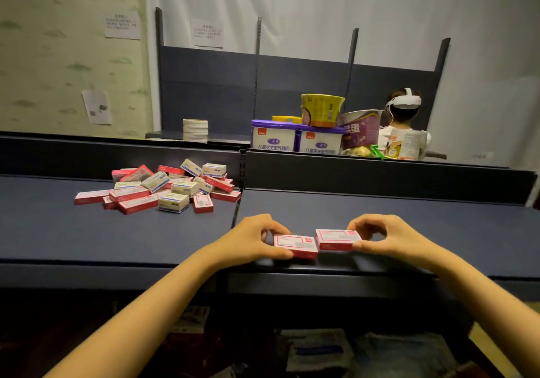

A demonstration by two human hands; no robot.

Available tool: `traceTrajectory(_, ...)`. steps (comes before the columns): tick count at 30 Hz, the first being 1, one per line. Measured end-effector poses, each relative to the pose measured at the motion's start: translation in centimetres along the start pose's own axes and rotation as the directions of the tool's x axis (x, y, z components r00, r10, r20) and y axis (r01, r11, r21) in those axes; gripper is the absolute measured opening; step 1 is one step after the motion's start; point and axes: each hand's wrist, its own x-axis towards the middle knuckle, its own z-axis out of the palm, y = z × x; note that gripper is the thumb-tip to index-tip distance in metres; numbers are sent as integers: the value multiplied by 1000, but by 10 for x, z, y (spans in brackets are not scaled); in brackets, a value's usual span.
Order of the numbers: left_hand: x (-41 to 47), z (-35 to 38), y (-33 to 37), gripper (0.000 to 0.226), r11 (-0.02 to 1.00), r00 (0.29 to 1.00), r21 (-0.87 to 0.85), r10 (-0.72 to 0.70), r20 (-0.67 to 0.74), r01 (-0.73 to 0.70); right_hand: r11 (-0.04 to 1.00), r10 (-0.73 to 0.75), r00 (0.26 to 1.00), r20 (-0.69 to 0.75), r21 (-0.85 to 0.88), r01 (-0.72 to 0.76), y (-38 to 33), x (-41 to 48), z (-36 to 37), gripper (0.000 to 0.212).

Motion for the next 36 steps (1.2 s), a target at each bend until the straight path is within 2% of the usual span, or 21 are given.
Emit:
traceTrajectory(5,-1,10,3,41,997,996,64,-40,76,35,1000,-11,1000,17,-16,11,15,-10,2,22)
traceTrajectory(23,-1,12,2,43,989,994,150,-35,102,19,998,8,995,96,-57,-3,15,-16,11,26)
traceTrajectory(28,-4,11,3,57,987,994,159,-51,92,35,988,37,985,168,-152,-11,10,-14,2,47)
traceTrajectory(31,-9,-3,0,65,991,996,106,-80,33,76,997,29,994,103,-77,-21,-1,-4,-7,75)
traceTrajectory(33,-16,-21,-8,67,989,995,116,-93,-21,95,999,-21,997,70,-32,23,-9,10,-10,87)
traceTrajectory(36,-31,-55,-24,67,982,982,120,-127,-136,144,996,-86,992,91,-6,87,-31,36,-6,80)
